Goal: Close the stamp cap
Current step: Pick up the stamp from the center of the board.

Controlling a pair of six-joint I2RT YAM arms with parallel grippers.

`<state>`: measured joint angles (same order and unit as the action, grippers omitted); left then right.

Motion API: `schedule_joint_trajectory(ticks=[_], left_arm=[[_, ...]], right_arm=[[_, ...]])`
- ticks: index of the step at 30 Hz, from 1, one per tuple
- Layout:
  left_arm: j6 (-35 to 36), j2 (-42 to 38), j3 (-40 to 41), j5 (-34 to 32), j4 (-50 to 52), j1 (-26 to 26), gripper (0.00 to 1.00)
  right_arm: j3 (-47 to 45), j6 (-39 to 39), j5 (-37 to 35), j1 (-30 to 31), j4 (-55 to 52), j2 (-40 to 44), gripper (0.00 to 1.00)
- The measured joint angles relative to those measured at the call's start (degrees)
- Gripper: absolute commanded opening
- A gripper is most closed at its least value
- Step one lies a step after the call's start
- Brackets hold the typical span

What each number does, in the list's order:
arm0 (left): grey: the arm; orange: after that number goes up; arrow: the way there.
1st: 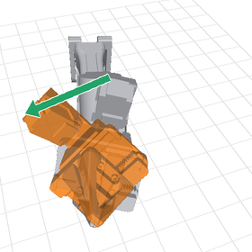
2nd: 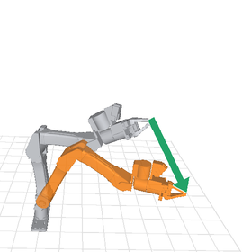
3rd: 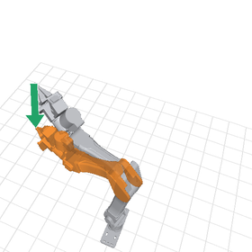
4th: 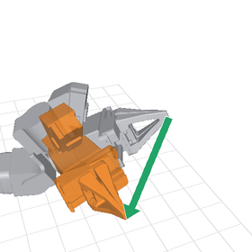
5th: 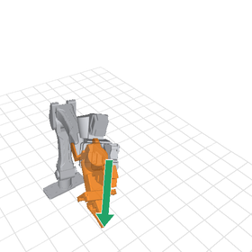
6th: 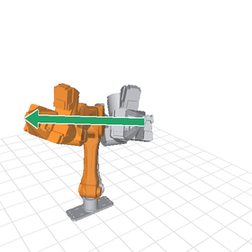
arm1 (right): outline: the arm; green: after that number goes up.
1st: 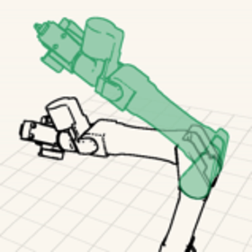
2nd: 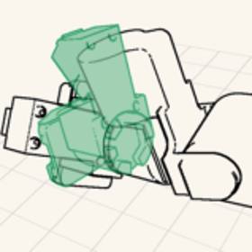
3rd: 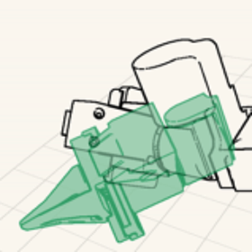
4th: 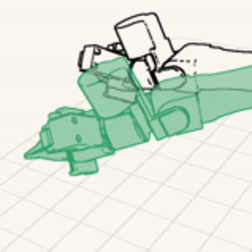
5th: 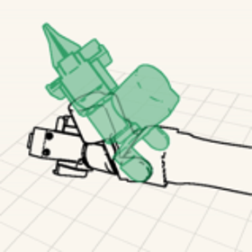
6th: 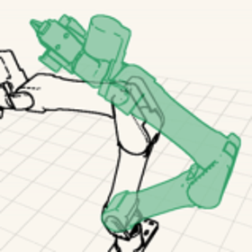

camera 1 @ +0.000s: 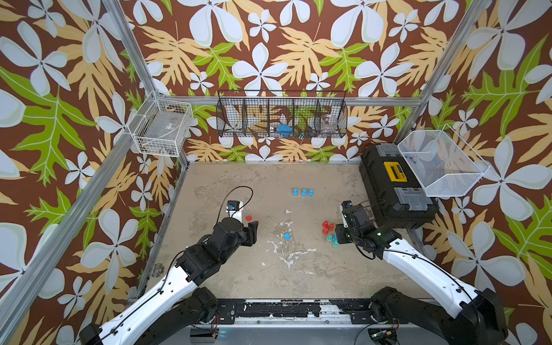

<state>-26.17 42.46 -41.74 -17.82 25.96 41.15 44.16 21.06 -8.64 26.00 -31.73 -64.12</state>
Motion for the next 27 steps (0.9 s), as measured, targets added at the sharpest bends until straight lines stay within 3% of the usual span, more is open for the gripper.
schedule_joint_trajectory(ticks=[8,27], left_arm=[[1.2,-6.1,4.1,-1.5,0.5,-0.1,0.64],[2.1,-5.2,4.5,-1.6,0.1,-0.1,0.61]], right_arm=[[0.4,-1.4,1.4,-1.4,0.7,-6.7,0.44],[0.0,-1.8,1.1,-1.6,2.9,-13.8,0.38]])
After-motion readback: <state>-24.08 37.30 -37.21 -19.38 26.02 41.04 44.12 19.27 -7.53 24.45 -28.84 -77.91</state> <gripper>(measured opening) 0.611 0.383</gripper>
